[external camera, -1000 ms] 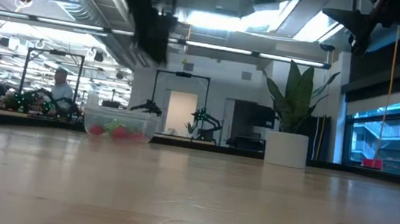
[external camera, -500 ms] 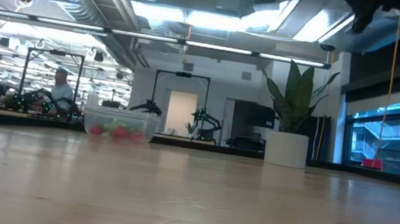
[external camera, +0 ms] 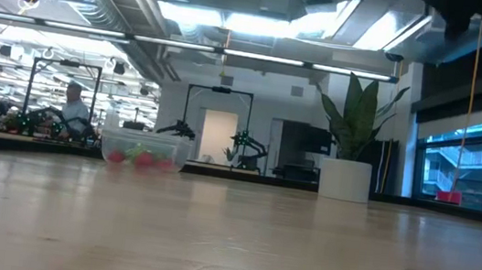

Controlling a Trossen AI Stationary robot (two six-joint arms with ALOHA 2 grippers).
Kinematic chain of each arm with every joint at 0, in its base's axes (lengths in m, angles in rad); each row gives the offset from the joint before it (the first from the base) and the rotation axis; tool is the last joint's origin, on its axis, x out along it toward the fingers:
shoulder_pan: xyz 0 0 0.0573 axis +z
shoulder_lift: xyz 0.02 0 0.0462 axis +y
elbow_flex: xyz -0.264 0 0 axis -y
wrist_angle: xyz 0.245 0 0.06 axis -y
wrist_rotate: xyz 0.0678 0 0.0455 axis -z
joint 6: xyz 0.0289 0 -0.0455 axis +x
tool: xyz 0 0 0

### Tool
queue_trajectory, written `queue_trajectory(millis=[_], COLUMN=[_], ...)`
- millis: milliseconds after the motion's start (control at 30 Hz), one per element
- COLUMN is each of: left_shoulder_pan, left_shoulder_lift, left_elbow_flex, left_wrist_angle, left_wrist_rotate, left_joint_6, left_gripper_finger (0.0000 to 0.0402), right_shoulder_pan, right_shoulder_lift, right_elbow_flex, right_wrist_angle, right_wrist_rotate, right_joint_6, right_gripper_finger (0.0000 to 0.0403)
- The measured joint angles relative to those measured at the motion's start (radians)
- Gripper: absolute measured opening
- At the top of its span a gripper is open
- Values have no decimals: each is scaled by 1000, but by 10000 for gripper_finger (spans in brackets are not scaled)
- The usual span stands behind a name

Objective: Pick and placing Produce into tupperware
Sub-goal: Return to Home Position

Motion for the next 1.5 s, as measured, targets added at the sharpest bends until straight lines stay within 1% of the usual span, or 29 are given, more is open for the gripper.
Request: queue_trajectory(millis=[133, 300, 433, 533, 600, 733, 833, 967, 1200, 1267, 1367, 1500], left_shoulder_pan=[0, 0, 0, 0, 0, 0, 0, 1, 1, 1, 1, 1], left_shoulder_lift=[-94, -240, -354, -434, -487, -577, -628, -625, -626, -625, -626, -626], left_elbow_flex=[-145, -322, -427, -498, -546, -657, -737, -816, -965, -1002, -1027, -1055], left_wrist_angle=[106, 188, 205, 204, 205, 254, 289, 321, 538, 526, 543, 545], left_wrist_rotate=[2, -27, -47, -67, -70, -77, -101, -106, -107, -107, -107, -107], left_joint_6=[0, -5, -27, -31, -39, -52, -51, -60, -67, -92, -112, -123], left_gripper_finger=[223, 224, 224, 224, 224, 224, 224, 224, 224, 224, 224, 224], right_shoulder_pan=[0, 0, 0, 1, 2, 22, 40, 58, 110, 121, 132, 136], right_shoulder_lift=[0, 6, 2, 2, 2, 1, 0, -3, -4, -4, -4, -4], right_elbow_flex=[0, 0, -8, -54, -103, -212, -271, -325, -380, -395, -440, -440], right_wrist_angle=[-85, -114, -126, -119, -75, 120, 232, 310, 378, 408, 518, 529], right_wrist_rotate=[95, 233, 248, 248, 246, 228, 227, 227, 218, 218, 218, 218], right_joint_6=[55, 7, -33, -32, -23, -32, -50, -48, -28, -33, -71, -106], right_gripper_finger=[204, 204, 204, 204, 204, 204, 204, 204, 204, 204, 204, 204])
